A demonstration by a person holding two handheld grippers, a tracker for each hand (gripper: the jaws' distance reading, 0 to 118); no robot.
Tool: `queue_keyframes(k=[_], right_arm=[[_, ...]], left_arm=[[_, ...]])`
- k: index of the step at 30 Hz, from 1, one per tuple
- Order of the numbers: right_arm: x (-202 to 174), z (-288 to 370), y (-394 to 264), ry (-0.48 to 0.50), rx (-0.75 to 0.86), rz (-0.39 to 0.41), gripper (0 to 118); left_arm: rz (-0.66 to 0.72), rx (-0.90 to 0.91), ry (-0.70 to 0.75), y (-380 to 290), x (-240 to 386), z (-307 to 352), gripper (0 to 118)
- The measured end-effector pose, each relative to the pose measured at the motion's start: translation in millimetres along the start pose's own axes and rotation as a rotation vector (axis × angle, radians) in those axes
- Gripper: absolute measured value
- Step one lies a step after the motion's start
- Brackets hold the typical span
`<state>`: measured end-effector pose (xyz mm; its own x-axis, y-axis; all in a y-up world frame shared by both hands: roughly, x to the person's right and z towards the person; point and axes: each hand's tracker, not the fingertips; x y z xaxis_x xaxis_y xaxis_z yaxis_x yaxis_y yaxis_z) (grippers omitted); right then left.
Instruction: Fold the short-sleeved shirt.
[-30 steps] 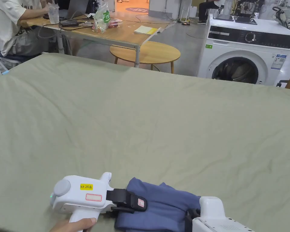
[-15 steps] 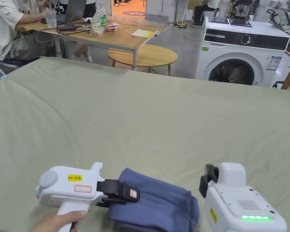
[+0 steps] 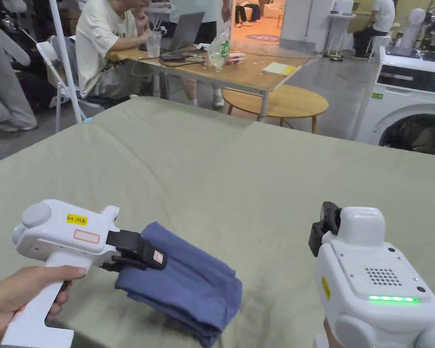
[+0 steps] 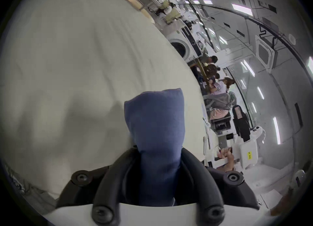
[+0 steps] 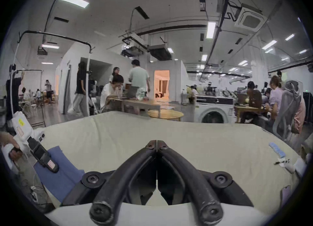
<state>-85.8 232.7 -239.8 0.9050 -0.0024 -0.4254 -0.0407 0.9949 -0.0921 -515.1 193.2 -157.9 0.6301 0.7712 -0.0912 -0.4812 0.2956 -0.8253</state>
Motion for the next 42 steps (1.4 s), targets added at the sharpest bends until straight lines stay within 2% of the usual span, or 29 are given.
queue_keyframes(k=[8,11,16,20,28,30,32,35,40,42], right_arm=[[-74.8,-29.7,3.3,0.105,0.002,0.046,0],[-90.9,-37.5,3.1,0.143,-0.017,0.04,0],[-106.2,-40.9,-2.4,0.17,-0.032,0.078,0],[-109.1,-41.4,-5.4,0.185,-0.049,0.083,0],[-107.4,-45.9,-6.3,0.184,-0.073,0.069,0],[-106.0,-46.3,-6.1,0.183,-0.074,0.065,0],[-104.0,-45.9,-5.3,0.184,-0.076,0.059,0],[-100.0,-46.5,-4.8,0.186,-0.08,0.039,0],[-81.0,-43.8,-6.1,0.181,-0.087,0.014,0],[-68.3,-42.0,-7.1,0.162,-0.099,0.006,0]], left_arm=[[0.047,0.052,0.24,43.6,-29.1,107.4,17],[0.051,0.047,0.334,63.8,-44.0,135.8,17],[0.055,0.008,0.533,82.1,-60.4,156.7,17],[0.047,0.04,0.627,87.2,-66.7,159.8,17],[0.052,0.037,0.716,102.2,-87.2,157.2,17],[0.048,0.051,0.745,103.7,-84.3,160.1,33],[0.0,0.084,0.845,107.2,-78.4,168.2,48],[-0.075,0.153,0.911,109.4,-61.7,180.3,49],[-0.176,0.241,0.814,91.1,-29.7,154.7,49],[-0.276,0.287,0.774,76.3,-16.9,128.6,49]])
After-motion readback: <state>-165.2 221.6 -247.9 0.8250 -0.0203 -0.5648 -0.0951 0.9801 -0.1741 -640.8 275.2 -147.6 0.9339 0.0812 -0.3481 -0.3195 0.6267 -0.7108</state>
